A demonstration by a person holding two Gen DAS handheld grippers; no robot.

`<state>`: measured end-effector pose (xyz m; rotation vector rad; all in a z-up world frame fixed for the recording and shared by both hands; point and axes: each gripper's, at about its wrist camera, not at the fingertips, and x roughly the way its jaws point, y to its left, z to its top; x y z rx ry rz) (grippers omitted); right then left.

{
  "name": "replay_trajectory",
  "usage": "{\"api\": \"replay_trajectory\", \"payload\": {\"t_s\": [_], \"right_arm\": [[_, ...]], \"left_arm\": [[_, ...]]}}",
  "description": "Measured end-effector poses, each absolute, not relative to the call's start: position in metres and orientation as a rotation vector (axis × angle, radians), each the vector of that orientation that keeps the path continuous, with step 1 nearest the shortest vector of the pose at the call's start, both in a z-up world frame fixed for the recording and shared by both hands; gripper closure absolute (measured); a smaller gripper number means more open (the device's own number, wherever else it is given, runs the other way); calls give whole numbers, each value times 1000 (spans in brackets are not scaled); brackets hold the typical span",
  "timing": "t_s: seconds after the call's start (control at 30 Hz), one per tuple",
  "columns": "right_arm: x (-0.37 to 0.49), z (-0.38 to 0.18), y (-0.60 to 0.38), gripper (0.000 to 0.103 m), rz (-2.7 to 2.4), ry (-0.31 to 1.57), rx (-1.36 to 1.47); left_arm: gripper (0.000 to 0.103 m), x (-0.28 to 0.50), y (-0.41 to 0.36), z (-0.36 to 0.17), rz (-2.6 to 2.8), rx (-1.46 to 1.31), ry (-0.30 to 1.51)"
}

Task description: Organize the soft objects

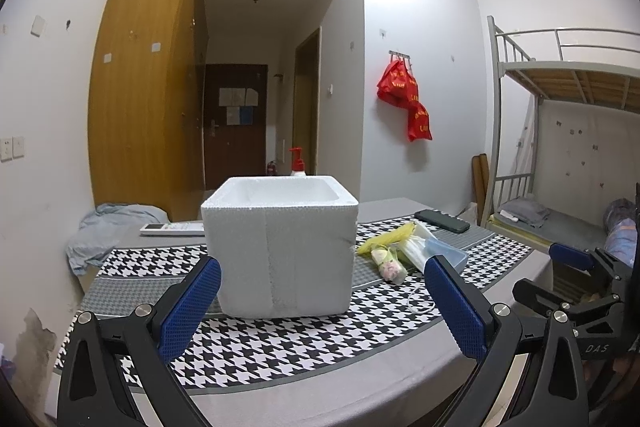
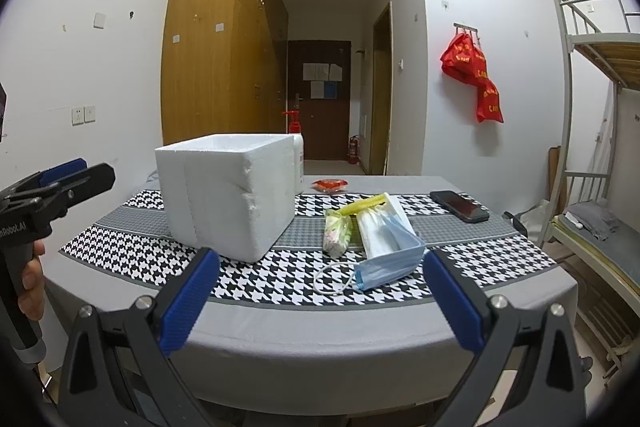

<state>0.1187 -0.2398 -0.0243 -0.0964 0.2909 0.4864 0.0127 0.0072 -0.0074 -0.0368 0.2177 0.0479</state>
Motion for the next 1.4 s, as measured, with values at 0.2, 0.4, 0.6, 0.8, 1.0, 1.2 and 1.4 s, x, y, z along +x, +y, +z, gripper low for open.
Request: {"api": "replay_trajectory", "payload": {"t_s": [0.2,0.4,0.6,0.8,1.0,1.2,1.4], "right_arm": [[119,-26,-239,0,484,295,-98],[119,-26,-241,0,484,294,-100],[126,-26,-244,0,473,304,-101],[139,-28,-246,0,471,318,-91],[157,-31,-256,0,436,336,-90],[179,-37,-268,0,402,377,-71],[197,-46,-279,0,382,405,-57]], "left_arm": [[1,13,6,-8,49,-38,222],[1,16,6,-8,39,-45,229],[1,28,4,-8,41,-47,241],[1,46,-7,-11,-7,-47,272],[1,66,-25,-13,-52,-15,294],[1,90,-41,-18,-96,-4,343],[1,110,-58,-24,-140,25,377]]}}
